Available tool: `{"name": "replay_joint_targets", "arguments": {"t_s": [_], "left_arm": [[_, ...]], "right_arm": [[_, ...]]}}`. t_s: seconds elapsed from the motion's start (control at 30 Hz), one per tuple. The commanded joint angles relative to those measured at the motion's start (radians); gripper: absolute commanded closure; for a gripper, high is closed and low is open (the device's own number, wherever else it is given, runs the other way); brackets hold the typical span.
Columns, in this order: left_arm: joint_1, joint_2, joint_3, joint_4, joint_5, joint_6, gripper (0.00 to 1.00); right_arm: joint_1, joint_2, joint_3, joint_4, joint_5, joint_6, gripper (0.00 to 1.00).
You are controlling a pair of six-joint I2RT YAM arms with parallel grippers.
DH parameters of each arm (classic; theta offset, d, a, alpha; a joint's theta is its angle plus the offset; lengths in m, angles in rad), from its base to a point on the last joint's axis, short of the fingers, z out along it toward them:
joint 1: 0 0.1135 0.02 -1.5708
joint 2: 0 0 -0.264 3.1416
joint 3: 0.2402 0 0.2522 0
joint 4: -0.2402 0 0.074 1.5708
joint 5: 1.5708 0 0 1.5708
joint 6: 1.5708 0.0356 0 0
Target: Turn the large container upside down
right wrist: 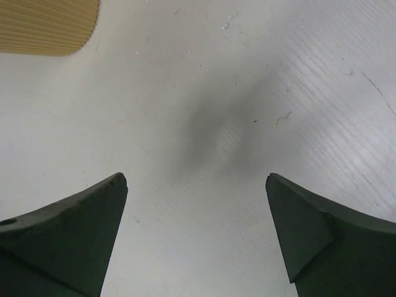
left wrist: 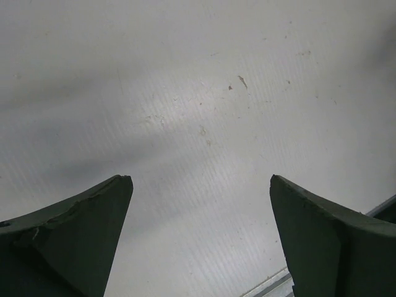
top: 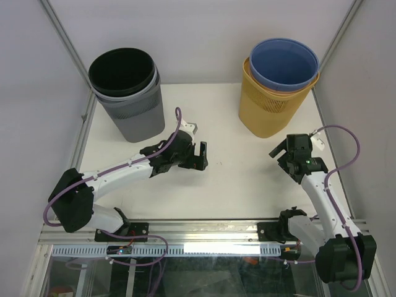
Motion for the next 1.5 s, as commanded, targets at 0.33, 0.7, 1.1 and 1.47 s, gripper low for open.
{"name": "replay_joint_targets", "arguments": {"t_s": [0.33, 0.7, 1.1, 1.47], "left_arm": [[-0.001, 0.028, 0.082, -0.036, -0.095, -0.008, 0.01], [-0.001, 0.027, 0.092, -0.048, -0.015, 0.03, 0.01], [-0.001, -0.07, 0.063, 0.053, 0.119, 0.05, 0.01], [-0.002, -0.115, 0.037, 0.061, 0.07, 0.003, 0.01]], "right_arm": [[-0.003, -0.143, -0.061, 0.119, -0.023, 0.025, 0.01], [-0.002, -0.149, 0.002, 0.092, -0.06, -0.065, 0.02], [-0.002, -0.097, 0.655, 0.024, -0.241, -0.464, 0.07], [0.022, 0.484, 1.194, 0.051, -0.719, -0.812, 0.14]]}}
